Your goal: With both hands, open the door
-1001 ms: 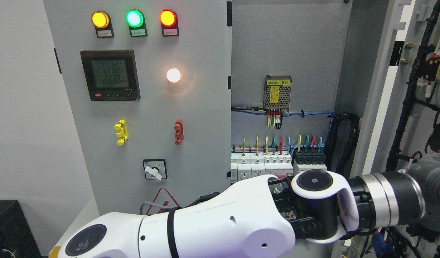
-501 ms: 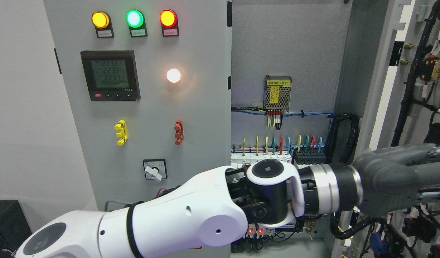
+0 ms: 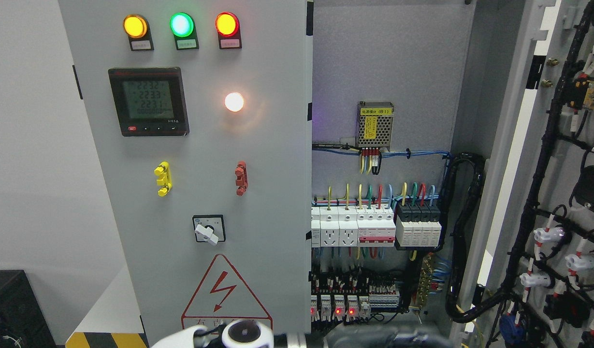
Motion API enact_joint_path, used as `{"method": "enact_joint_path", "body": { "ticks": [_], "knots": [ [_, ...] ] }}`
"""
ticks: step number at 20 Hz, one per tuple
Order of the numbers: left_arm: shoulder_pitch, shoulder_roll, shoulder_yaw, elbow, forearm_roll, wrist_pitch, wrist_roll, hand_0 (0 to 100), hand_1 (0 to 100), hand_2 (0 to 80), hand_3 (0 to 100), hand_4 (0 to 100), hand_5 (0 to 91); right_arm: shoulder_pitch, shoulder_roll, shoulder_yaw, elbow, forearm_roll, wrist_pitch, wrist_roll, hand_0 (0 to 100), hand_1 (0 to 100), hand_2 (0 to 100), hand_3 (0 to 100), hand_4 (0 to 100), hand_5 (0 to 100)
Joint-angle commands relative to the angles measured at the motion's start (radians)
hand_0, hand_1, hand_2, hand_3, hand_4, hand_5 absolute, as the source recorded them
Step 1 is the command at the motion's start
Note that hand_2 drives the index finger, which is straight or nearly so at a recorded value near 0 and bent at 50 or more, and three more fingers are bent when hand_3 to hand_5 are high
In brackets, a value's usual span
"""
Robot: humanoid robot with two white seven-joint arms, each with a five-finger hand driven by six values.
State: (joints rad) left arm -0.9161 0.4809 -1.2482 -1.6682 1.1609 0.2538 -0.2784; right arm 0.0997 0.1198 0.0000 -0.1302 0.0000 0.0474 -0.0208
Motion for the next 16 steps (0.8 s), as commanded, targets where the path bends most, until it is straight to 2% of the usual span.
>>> {"method": "enact_joint_path", "body": {
  "ticks": [1,2,4,7,9,11,12,16],
  "knots": [
    [0.524,0.292,0.001,0.034,-0.393,-0.089,-0.005,12,56,0.0,0,0,0.0,0.0,0.0,0.023,0.0,-0.005,0.0,-0.001,6,14,0,0,0,0],
    [0.608,0.286,0.003,0.11,-0.464,-0.161,0.004,12,56,0.0,0,0,0.0,0.0,0.0,0.023,0.0,-0.005,0.0,-0.001,6,14,0,0,0,0],
    [0.744,0.256,0.006,0.297,-0.541,-0.307,0.007,12,56,0.0,0,0,0.0,0.0,0.0,0.023,0.0,-0.005,0.0,-0.001,6,14,0,0,0,0],
    [0.85,0.116,0.039,0.68,-0.546,-0.415,0.007,12,56,0.0,0,0,0.0,0.0,0.0,0.023,0.0,-0.005,0.0,-0.001,6,14,0,0,0,0],
    [0.879,-0.073,0.122,1.066,-0.55,-0.517,-0.001,12,56,0.0,0,0,0.0,0.0,0.0,0.023,0.0,-0.005,0.0,-0.001,6,14,0,0,0,0],
    [0.885,-0.296,0.266,1.516,-0.553,-0.609,-0.004,12,56,0.0,0,0,0.0,0.0,0.001,0.023,0.0,-0.005,0.0,-0.001,6,14,0,0,0,0],
    [0.887,-0.356,0.333,1.661,-0.553,-0.645,-0.007,12,56,0.0,0,0,0.0,0.0,0.0,0.023,0.0,-0.005,0.0,-0.001,6,14,0,0,0,0],
    [0.934,-0.389,0.547,1.719,-0.56,-0.636,0.019,12,56,0.0,0,0,0.0,0.0,0.0,0.023,0.0,-0.005,0.0,-0.001,6,14,0,0,0,0]
  ]
}}
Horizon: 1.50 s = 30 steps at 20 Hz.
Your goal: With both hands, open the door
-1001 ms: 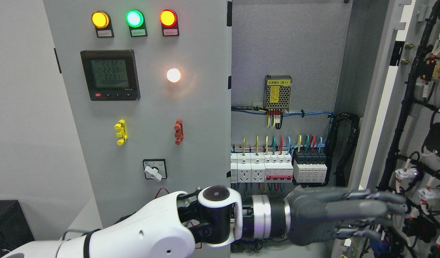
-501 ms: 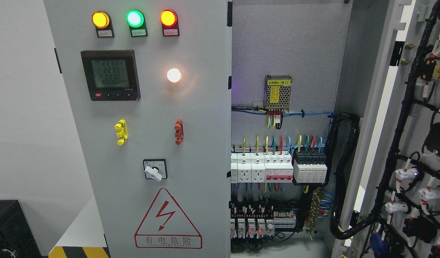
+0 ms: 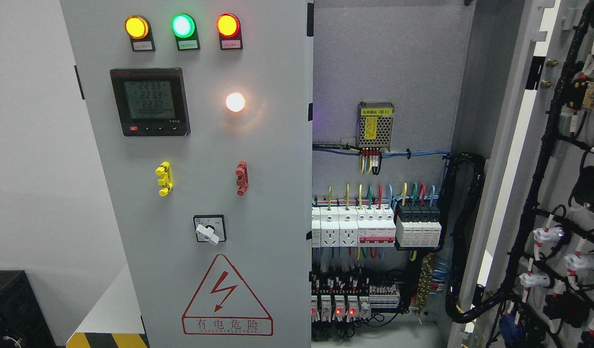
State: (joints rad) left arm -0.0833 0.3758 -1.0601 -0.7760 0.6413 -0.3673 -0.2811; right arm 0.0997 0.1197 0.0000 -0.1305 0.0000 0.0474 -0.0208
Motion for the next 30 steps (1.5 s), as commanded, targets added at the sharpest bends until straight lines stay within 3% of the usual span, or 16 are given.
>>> {"method": "enact_joint_path", "body": {
  "ticks": [1,4,7,9,12,15,19,24,27,30],
  "knots": [
    [0.121,-0.302,0.418,0.831,-0.041,-0.006,0.046,12,56,0.0,0,0,0.0,0.0,0.0,0.023,0.0,-0.005,0.0,-0.001,6,14,0,0,0,0],
    [0.134,-0.353,0.617,0.9,-0.112,0.001,0.085,12,56,0.0,0,0,0.0,0.0,0.0,0.023,0.0,-0.005,0.0,-0.001,6,14,0,0,0,0],
    [0.143,-0.373,0.869,0.961,-0.305,0.017,0.088,12,56,0.0,0,0,0.0,0.0,0.0,0.023,0.0,-0.005,0.0,-0.001,6,14,0,0,0,0],
    [0.165,-0.379,1.004,0.963,-0.392,0.053,0.091,12,56,0.0,0,0,0.0,0.0,0.0,0.023,0.0,-0.005,0.0,-0.001,6,14,0,0,0,0],
    [0.169,-0.379,1.118,0.962,-0.42,0.094,0.108,12,56,0.0,0,0,0.0,0.0,0.0,0.023,0.0,-0.005,0.0,-0.001,6,14,0,0,0,0],
    [0.168,-0.38,1.129,0.959,-0.426,0.119,0.108,12,56,0.0,0,0,0.0,0.0,0.0,0.023,0.0,-0.005,0.0,-0.001,6,14,0,0,0,0],
    [0.168,-0.38,1.175,0.955,-0.528,0.131,0.112,12,56,0.0,0,0,0.0,0.0,0.0,0.018,-0.001,-0.008,0.0,-0.001,6,14,0,0,0,0],
    [0.165,-0.382,1.178,0.949,-0.534,0.134,0.126,12,56,0.0,0,0,0.0,-0.009,-0.005,0.017,-0.053,-0.008,-0.003,-0.001,6,14,0,0,0,0],
    [0.165,-0.387,1.18,0.949,-0.534,0.134,0.126,12,56,0.0,0,0,0.0,0.018,-0.005,0.018,-0.225,-0.008,-0.003,-0.001,6,14,0,0,0,0],
    [0.162,-0.387,1.19,0.949,-0.534,0.134,0.126,12,56,0.0,0,0,0.0,0.095,-0.032,0.018,-0.475,-0.009,-0.006,-0.001,6,14,0,0,0,0]
  ]
}}
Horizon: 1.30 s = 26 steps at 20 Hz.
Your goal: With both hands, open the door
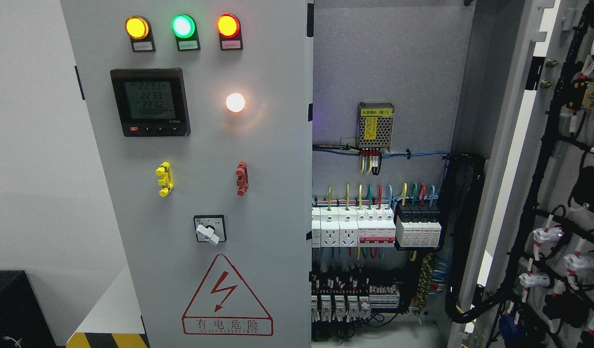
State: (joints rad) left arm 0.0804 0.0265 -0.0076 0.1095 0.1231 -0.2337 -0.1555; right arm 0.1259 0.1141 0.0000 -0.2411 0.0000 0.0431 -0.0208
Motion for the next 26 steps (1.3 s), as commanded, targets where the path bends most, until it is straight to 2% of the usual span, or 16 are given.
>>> {"method": "enact_joint_path", "body": {
  "ticks": [1,4,8,10,13,15,17,18,20,23,26],
  "knots": [
    [-0.002,-0.037,0.139,0.064,-0.016,0.001,0.001,12,56,0.0,0,0,0.0,0.092,-0.034,0.018,-0.433,-0.009,-0.002,-0.002,6,14,0,0,0,0],
    [-0.002,-0.036,0.141,0.064,-0.017,0.001,0.001,12,56,0.0,0,0,0.0,0.15,-0.039,0.023,-0.639,-0.014,0.0,-0.002,6,14,0,0,0,0],
    [-0.004,-0.036,0.167,0.064,-0.017,-0.003,0.001,12,56,0.0,0,0,0.0,0.27,-0.04,0.043,-0.916,-0.028,-0.011,-0.002,6,14,0,0,0,0],
    [-0.005,-0.034,0.178,0.064,-0.019,-0.004,0.001,12,56,0.0,0,0,0.0,0.323,-0.04,0.067,-1.033,-0.028,-0.051,-0.002,6,14,0,0,0,0],
    [-0.008,-0.033,0.178,0.064,-0.019,-0.004,0.001,12,56,0.0,0,0,0.0,0.431,-0.048,0.112,-1.194,-0.029,-0.146,-0.002,6,14,0,0,0,0],
    [-0.01,-0.033,0.182,0.064,-0.045,-0.004,0.001,12,56,0.0,0,0,0.0,0.474,-0.088,0.162,-1.27,-0.029,-0.187,-0.002,6,14,0,0,0,0],
    [-0.01,-0.036,0.208,0.064,-0.109,-0.004,0.001,12,56,0.0,0,0,0.0,0.504,-0.117,0.196,-1.339,-0.028,-0.2,-0.002,6,14,0,0,0,0],
    [-0.01,-0.037,0.209,0.064,-0.128,-0.004,0.001,12,56,0.0,0,0,0.0,0.517,-0.119,0.199,-1.369,-0.029,-0.2,-0.004,6,14,0,0,0,0],
    [-0.011,-0.045,0.18,0.064,-0.14,-0.003,0.002,12,56,0.0,0,0,0.0,0.534,-0.113,0.201,-1.443,-0.028,-0.203,-0.004,6,14,0,0,0,0],
    [-0.033,-0.063,0.066,0.061,-0.148,-0.003,0.031,12,56,0.0,0,0,0.0,0.551,-0.125,0.221,-1.544,-0.028,-0.203,-0.004,6,14,0,0,0,0],
    [-0.037,-0.086,0.025,0.033,-0.149,0.011,0.037,12,56,0.0,0,0,0.0,0.554,-0.172,0.267,-1.629,-0.029,-0.204,-0.005,6,14,0,0,0,0]
  ]
}}
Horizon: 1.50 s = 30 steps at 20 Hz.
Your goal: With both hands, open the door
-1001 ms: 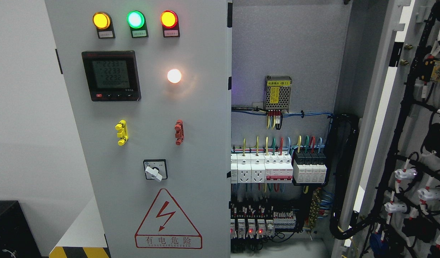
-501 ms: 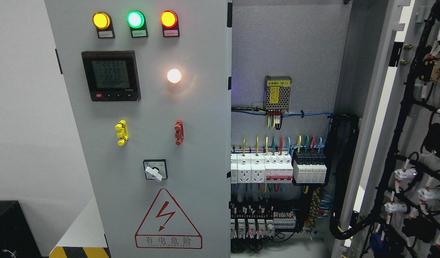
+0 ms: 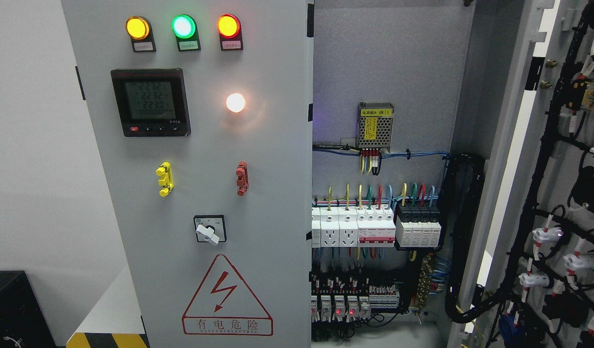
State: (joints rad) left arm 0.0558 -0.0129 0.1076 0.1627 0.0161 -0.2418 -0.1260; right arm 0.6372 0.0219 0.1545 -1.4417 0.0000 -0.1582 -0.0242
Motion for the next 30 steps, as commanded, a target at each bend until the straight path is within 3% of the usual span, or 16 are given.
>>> {"method": "enact_joint_path", "body": {
  "ticks": [1,3,5,9,14,16,20,27,30],
  "knots": [
    [-0.014,-0.051,-0.091,-0.032,-0.044,0.054,0.003,12,56,0.0,0,0,0.0,0.041,-0.085,0.117,-0.463,-0.029,-0.003,-0.002,6,14,0,0,0,0],
    [-0.014,-0.051,-0.091,-0.075,-0.045,0.172,-0.004,12,56,0.0,0,0,0.0,0.027,-0.108,0.12,-0.531,-0.029,-0.001,-0.002,6,14,0,0,0,0],
    [-0.014,-0.051,-0.092,-0.1,-0.047,0.206,-0.011,12,56,0.0,0,0,0.0,0.006,-0.117,0.122,-0.581,-0.029,-0.001,-0.002,6,14,0,0,0,0],
    [-0.021,-0.056,-0.094,-0.109,-0.056,0.203,-0.011,12,56,0.0,0,0,0.0,-0.022,-0.112,0.122,-0.646,-0.028,-0.007,-0.005,6,14,0,0,0,0],
    [-0.021,-0.055,-0.095,-0.109,-0.056,0.119,-0.011,12,56,0.0,0,0,0.0,-0.131,-0.12,0.117,-0.646,-0.029,-0.105,-0.006,6,14,0,0,0,0],
    [-0.019,-0.051,-0.092,-0.109,-0.053,0.098,-0.011,12,56,0.0,0,0,0.0,-0.188,-0.12,0.115,-0.646,-0.029,-0.109,-0.006,6,14,0,0,0,0],
    [-0.014,-0.051,-0.088,-0.108,-0.047,0.098,-0.011,12,56,0.0,0,0,0.0,-0.263,-0.122,0.119,-0.64,-0.034,-0.098,-0.003,6,14,0,0,0,0],
    [-0.013,-0.048,-0.077,-0.109,-0.039,0.098,0.009,12,56,0.0,0,0,0.0,-0.473,-0.105,0.094,-0.606,-0.032,-0.086,-0.008,6,14,0,0,0,0],
    [-0.017,-0.044,-0.078,-0.111,-0.004,0.096,0.051,12,56,0.0,0,0,0.0,-0.553,-0.088,0.068,-0.594,-0.034,-0.002,-0.006,6,14,0,0,0,0]
  ]
}}
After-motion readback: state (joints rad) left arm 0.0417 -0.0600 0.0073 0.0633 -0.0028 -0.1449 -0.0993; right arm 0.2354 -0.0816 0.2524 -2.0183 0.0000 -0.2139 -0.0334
